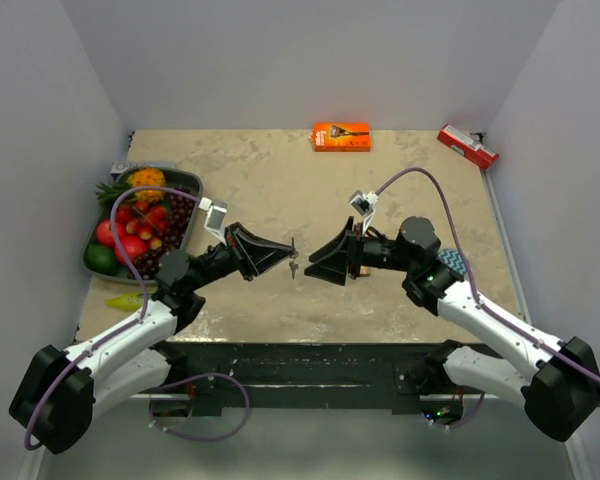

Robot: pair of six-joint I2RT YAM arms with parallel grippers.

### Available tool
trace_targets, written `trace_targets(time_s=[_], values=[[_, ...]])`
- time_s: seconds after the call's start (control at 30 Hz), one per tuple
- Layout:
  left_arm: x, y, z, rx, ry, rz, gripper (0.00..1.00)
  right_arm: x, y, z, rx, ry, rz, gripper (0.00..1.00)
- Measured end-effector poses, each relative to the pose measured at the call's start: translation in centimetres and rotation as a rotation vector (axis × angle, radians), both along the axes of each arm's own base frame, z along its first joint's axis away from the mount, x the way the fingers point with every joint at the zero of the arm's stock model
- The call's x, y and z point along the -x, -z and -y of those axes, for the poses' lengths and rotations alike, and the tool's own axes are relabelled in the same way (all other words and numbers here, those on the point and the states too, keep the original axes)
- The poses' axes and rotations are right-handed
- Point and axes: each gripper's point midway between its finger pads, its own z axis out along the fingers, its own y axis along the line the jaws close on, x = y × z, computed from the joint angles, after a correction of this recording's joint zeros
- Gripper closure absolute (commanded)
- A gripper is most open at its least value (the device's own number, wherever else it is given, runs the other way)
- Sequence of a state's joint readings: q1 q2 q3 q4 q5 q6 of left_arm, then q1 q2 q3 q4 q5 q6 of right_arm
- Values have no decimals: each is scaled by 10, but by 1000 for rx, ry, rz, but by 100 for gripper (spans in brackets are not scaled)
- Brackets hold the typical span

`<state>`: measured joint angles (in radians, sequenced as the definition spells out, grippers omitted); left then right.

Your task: Unlock with the key

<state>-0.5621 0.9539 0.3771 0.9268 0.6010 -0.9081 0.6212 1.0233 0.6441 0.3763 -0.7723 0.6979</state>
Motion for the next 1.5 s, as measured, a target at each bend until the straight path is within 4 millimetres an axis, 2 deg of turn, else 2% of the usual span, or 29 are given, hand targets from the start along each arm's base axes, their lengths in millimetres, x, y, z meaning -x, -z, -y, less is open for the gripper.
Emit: trace_targets(time_s=[0.13, 0.4, 0.67, 1.07, 1.23, 1.5], values=[[-1, -2, -1, 13, -4, -18, 100, -2, -10, -3, -32, 17, 35, 45], [0, -6, 0, 34, 6, -29, 100, -6, -18, -9, -61, 46, 83, 58], [0, -5, 0, 37, 9, -38, 100, -8, -13, -19, -55, 35, 86, 70], [-1, -3, 2, 36, 20, -54, 100, -12, -21, -23, -77, 35, 121, 84], [-1, -4, 2, 41, 19, -49, 100, -13, -20, -24, -77, 34, 123, 99], [-1, -5, 2, 46, 23, -35, 100, -13, -22, -25, -86, 34, 121, 100]])
